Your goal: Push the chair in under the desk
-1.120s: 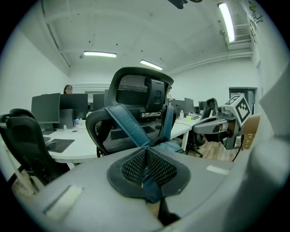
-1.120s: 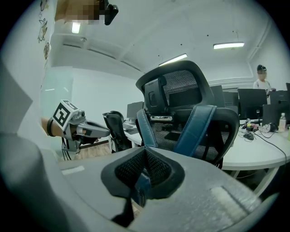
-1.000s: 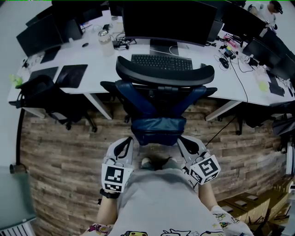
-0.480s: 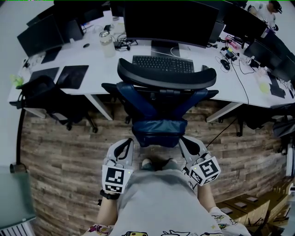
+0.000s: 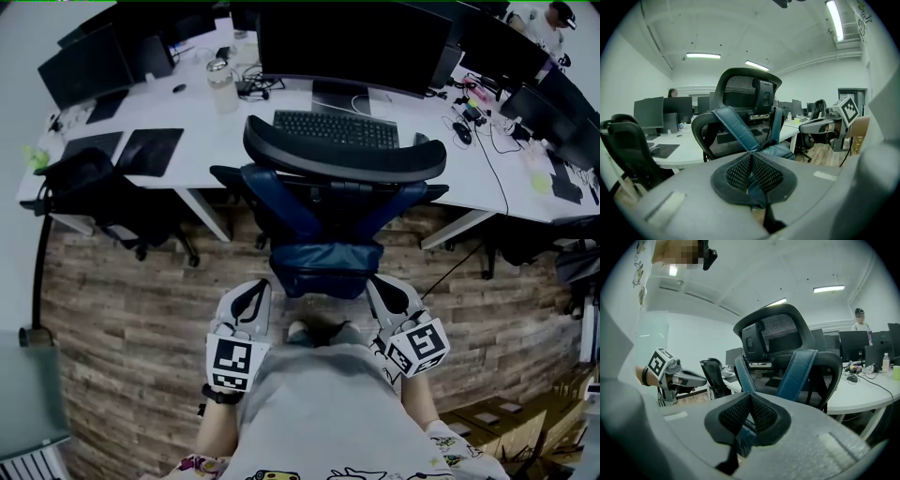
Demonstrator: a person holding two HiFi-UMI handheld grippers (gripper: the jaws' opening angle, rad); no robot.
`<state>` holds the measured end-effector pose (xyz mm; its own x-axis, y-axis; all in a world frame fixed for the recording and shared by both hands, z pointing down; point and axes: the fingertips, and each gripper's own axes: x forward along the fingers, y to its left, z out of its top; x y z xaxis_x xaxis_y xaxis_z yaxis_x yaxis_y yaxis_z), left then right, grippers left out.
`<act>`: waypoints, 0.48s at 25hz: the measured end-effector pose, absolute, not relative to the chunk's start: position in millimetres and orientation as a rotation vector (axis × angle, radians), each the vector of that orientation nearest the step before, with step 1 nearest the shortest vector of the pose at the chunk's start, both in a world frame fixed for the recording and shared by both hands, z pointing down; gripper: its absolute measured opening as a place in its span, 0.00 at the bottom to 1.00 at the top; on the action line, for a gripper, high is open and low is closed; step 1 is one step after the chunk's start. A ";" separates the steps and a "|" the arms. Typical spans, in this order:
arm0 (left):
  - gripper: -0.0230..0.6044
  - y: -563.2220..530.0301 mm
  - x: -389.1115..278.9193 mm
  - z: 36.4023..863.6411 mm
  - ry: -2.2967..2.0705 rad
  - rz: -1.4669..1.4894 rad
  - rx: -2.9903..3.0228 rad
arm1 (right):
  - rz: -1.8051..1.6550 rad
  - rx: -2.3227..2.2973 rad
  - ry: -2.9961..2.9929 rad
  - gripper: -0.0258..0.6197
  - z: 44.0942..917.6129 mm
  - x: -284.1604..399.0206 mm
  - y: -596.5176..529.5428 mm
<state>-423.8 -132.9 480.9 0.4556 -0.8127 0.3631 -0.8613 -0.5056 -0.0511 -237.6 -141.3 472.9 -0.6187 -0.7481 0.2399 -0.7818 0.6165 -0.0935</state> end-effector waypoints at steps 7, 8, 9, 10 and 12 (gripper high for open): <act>0.05 -132.4 -423.4 480.8 -1.478 0.517 2.566 | 0.303 1.251 -2.682 0.04 471.5 -240.5 -140.9; 0.05 -132.2 -423.5 480.7 -1.478 0.515 2.566 | 0.306 1.243 -2.686 0.04 471.2 -241.5 -140.6; 0.05 -132.1 -423.6 480.9 -1.479 0.514 2.565 | 0.307 1.240 -2.689 0.04 470.7 -242.2 -140.5; 0.05 -131.9 -423.9 481.0 -1.481 0.512 2.565 | 0.306 1.241 -2.690 0.04 470.1 -242.4 -140.5; 0.05 -131.8 -424.5 480.6 -1.487 0.507 2.565 | 0.302 1.250 -2.689 0.04 469.6 -241.6 -140.7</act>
<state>-424.5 -131.8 480.6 0.4570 -0.8168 0.3523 -0.8617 -0.5047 -0.0522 -241.6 -140.7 469.6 -0.6378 -0.7354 0.2289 -0.7679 0.6303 -0.1146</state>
